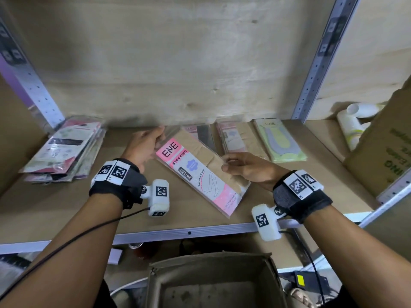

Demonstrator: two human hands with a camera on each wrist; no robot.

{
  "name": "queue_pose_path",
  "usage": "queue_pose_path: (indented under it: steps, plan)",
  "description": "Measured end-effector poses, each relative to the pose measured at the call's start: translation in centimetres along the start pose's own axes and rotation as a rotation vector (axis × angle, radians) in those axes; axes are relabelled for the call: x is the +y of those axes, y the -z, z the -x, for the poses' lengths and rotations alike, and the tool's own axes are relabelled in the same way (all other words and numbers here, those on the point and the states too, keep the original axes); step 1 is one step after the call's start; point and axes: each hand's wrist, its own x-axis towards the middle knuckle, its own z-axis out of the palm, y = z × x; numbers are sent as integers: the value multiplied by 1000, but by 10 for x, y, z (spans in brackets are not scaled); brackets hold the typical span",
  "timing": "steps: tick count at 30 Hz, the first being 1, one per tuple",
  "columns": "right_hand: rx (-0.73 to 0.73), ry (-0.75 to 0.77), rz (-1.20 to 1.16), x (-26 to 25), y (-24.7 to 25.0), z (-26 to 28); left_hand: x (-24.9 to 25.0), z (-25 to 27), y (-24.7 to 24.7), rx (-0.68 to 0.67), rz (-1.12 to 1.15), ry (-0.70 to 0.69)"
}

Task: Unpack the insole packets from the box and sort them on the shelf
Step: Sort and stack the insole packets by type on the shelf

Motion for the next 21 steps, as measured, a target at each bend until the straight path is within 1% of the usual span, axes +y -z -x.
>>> queue_pose_path:
  steps: [2, 4, 5, 6, 9, 12, 14, 15, 17, 18, 19, 21]
  plan:
    - [1, 9, 0, -1, -3, 0, -2, 2, 7, -79, 68, 62]
    - [-13, 29, 4, -1, -8, -1, -5, 3, 15, -213, 173, 136]
    - [-21, 31, 0, -1, -10, -2, -6, 4, 19, -278, 202, 180]
    - [-28, 32, -6, -1, -12, -2, -6, 5, 22, -316, 190, 219]
    - [-36, 43, 8, -5, -16, -2, -2, 11, 30, -360, 103, 281]
    - [-51, 52, 21, -6, -21, -4, -5, 13, 36, -405, 175, 306]
    - [-50, 59, -8, -5, -23, -5, -8, 11, 40, -379, 304, 342]
    - [-43, 61, -39, -5, -25, -5, -9, 9, 41, -328, 368, 359]
    - [-17, 64, -122, -4, -26, -6, -9, 6, 46, -157, 472, 395]
    - [0, 68, -171, -3, -28, -6, -9, 5, 49, -94, 506, 397]
    - [17, 71, -224, -3, -28, -7, -10, 4, 52, -65, 514, 387]
    - [60, 84, -327, -3, -30, -10, -12, 5, 54, -105, 430, 345]
